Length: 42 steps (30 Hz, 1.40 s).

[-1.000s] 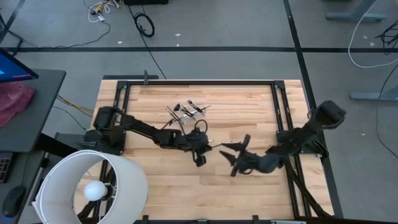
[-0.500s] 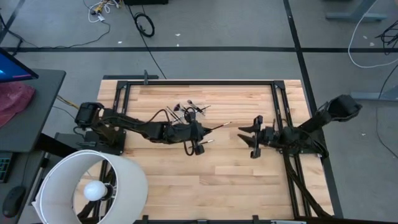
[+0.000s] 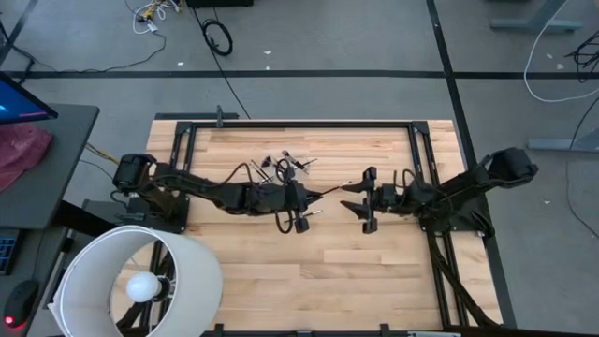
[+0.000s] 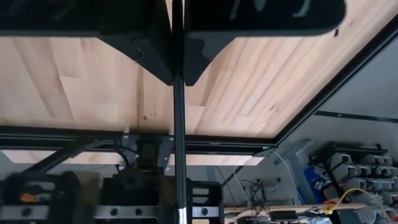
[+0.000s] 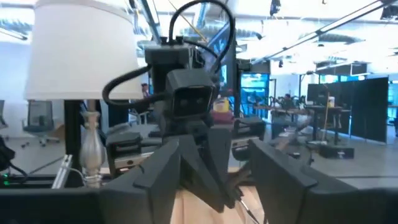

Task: Put items in baskets/containers
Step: Put the black eyeshadow brush into the transparent organizer

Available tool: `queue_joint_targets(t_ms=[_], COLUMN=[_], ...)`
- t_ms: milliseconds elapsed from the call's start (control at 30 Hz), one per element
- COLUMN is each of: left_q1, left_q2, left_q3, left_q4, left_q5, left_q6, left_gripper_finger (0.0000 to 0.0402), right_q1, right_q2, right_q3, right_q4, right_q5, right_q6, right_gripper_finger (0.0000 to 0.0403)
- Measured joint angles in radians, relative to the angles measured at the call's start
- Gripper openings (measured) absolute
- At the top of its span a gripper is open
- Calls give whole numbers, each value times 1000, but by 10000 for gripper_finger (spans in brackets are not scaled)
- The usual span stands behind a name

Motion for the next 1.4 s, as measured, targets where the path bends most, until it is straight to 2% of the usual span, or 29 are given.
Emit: queue_joint_targets(t_ms=[267, 433, 733, 800, 967, 1133, 1300, 1400], left_q1=[-3, -4, -6, -6, -10, -10, -10, -10], left_q2=[0, 0, 0, 0, 0, 0, 0, 0], left_q3=[0, 0, 0, 0, 0, 0, 0, 0], left_q4=[-12, -13, 16, 16, 16, 5, 1, 1], left_q5=[-4, -55, -105, -104, -48, -43, -44, -44], left_q6=[14, 33, 47, 55, 69, 47, 45, 44], left_gripper_finger=[31, 14, 24, 19, 13, 28, 15, 13], right_q1=[-25, -24, -32, -33, -66, -96, -101, -100], right_q2=[42, 42, 43, 43, 43, 42, 42, 42], right_q3=[39, 39, 39, 39, 39, 39, 39, 39], right_q4=[-36, -71, -146, -141, -83, 25, 35, 0], right_q5=[-6, -52, -43, -43, 36, -84, -93, -94], right_q6=[-26, 28, 50, 35, 26, 30, 49, 77], right_gripper_finger=[230, 226, 220, 220, 220, 220, 217, 202])
